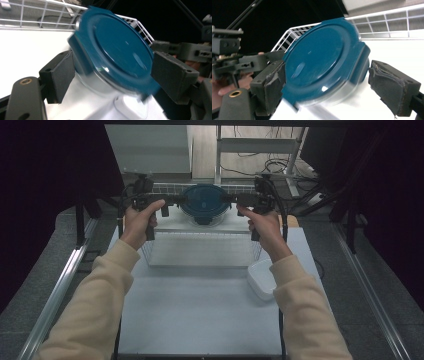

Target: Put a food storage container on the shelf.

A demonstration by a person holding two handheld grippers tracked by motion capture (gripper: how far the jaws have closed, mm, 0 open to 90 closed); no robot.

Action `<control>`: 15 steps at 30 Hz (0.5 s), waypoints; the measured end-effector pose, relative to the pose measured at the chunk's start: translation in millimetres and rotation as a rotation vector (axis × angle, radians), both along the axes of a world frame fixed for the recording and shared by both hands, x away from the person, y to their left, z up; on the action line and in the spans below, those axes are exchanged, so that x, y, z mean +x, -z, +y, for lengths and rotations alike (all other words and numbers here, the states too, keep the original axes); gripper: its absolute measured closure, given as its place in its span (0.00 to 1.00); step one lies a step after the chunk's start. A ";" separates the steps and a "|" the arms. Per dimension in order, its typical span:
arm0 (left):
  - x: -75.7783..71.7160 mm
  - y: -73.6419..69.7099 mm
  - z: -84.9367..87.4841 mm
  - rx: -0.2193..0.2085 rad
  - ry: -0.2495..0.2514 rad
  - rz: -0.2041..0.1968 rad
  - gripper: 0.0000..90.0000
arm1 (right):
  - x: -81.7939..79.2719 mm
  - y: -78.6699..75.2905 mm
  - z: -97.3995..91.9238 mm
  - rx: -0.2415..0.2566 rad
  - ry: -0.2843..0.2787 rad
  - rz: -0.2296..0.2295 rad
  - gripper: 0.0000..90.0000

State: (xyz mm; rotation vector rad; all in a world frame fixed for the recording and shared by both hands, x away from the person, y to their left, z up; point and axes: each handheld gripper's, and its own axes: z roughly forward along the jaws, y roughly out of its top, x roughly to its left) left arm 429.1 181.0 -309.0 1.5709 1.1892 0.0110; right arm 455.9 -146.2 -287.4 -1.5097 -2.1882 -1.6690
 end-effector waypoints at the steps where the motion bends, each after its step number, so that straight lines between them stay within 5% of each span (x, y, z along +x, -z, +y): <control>1: -15.4 0.2 -0.1 0.033 0.011 -0.028 0.21 | -15.2 -2.2 -6.5 -0.041 -0.023 -0.051 0.17; 4: -27.9 1.4 -0.1 0.058 0.013 -0.051 0.22 | -27.3 -2.3 -12.0 -0.079 -0.043 -0.091 0.18; 7: -58.2 7.2 0.6 0.085 0.035 -0.089 0.22 | -57.6 2.9 -26.9 -0.137 -0.074 -0.161 0.20; 15: -115.9 34.7 0.5 0.175 0.089 -0.128 0.23 | -107.2 32.6 -62.5 -0.125 -0.102 -0.200 0.25</control>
